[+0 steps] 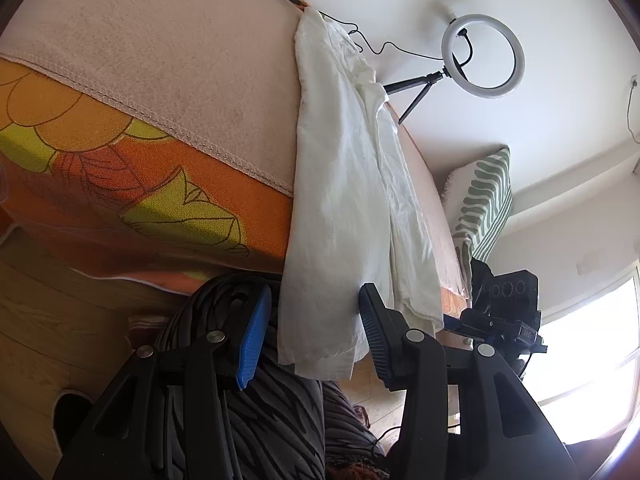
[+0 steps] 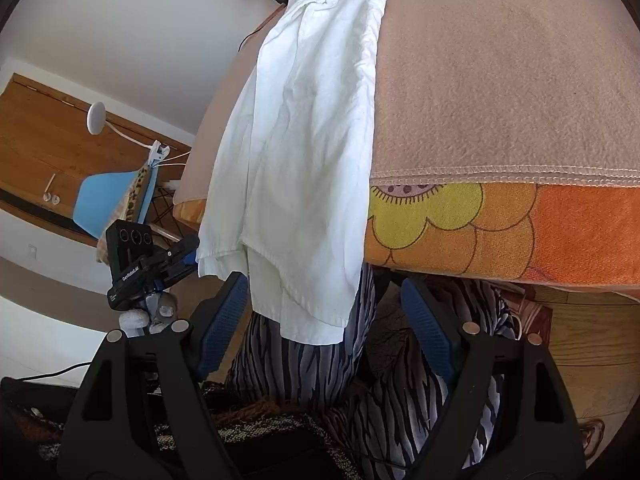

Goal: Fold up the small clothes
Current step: 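Grasp the shirt hem with both grippers side by side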

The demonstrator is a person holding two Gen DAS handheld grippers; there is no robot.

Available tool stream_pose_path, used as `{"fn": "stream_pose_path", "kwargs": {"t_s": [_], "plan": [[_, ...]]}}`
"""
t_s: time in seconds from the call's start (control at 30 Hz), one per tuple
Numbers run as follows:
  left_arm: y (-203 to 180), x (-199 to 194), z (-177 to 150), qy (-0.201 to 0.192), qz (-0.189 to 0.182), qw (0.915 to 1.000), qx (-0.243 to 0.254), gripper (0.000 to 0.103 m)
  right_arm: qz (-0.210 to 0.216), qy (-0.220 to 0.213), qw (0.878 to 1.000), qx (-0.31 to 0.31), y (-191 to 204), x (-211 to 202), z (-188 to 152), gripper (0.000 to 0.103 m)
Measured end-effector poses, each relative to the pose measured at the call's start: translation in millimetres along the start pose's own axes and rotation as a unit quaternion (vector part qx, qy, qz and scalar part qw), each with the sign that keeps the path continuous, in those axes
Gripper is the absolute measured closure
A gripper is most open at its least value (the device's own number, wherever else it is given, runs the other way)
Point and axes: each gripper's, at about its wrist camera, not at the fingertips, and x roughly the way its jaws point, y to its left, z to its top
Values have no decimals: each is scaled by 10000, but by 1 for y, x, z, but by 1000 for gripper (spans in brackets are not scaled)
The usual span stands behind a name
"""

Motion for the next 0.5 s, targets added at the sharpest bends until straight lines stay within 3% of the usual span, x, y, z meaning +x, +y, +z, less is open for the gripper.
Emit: {"fn": "stream_pose_path", "kwargs": {"t_s": [0.07,0.23,0.37,0.43,0.47,0.5], "plan": [[4,6,4,111,-152,9997,-144,59,122,25,9998,133,-4,3,1,23],[8,14,6,215,-491,9979,-361,61,517,186,9977,396,-13,18,2,38],[16,15,4,192,-731,9939,-800,69,609,296,9971,359,-11,29,3,55],[17,13,2,170,-896,9912,-956,80,686,304,9963,422,-10,31,3,69],[16,12,1,163,-943,9905,-986,81,712,315,9959,456,-12,30,2,82],[13,12,1,163,-970,9901,-1006,85,740,309,9956,494,-13,30,2,86]]}}
